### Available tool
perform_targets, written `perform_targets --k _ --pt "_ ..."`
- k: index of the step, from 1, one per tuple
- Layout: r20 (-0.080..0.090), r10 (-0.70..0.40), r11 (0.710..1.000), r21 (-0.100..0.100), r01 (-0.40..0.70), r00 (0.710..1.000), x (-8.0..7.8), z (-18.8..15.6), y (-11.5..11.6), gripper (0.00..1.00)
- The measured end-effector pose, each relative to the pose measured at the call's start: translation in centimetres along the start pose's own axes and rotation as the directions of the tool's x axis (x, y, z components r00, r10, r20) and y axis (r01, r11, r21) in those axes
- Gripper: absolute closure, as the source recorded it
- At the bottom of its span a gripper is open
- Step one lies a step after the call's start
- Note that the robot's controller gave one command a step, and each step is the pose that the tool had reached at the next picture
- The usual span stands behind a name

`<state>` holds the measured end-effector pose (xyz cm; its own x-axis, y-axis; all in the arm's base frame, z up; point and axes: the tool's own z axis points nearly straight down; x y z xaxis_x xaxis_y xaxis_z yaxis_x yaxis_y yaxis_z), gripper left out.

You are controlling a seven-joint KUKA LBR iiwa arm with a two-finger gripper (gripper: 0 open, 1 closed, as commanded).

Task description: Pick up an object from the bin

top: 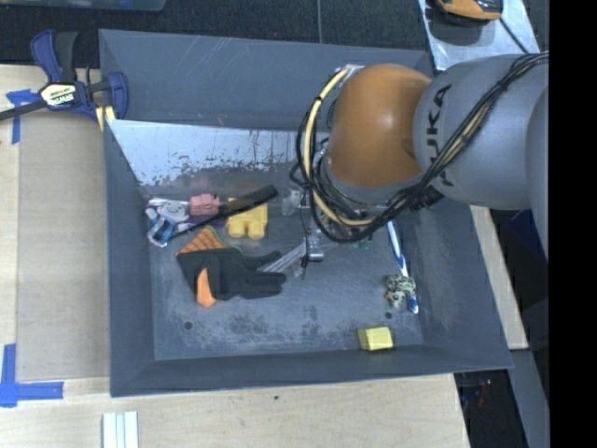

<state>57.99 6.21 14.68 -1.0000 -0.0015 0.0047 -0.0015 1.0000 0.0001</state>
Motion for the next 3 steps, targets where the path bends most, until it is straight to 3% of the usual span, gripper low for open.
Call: perform_targets --k 1,2,3 --pt "0.008 0.002 1.0 0.0 -0.002 1.0 -0.2 -0.4 0.0 0.0" --pt "0.012 -0.131 0.991 0.001 0.131 0.991 -3.1 6.9 -2.3 0.0" --pt "0.018 -0.167 0.986 0.003 0.167 0.986 -3.5 8.4 -2.0 0.0"
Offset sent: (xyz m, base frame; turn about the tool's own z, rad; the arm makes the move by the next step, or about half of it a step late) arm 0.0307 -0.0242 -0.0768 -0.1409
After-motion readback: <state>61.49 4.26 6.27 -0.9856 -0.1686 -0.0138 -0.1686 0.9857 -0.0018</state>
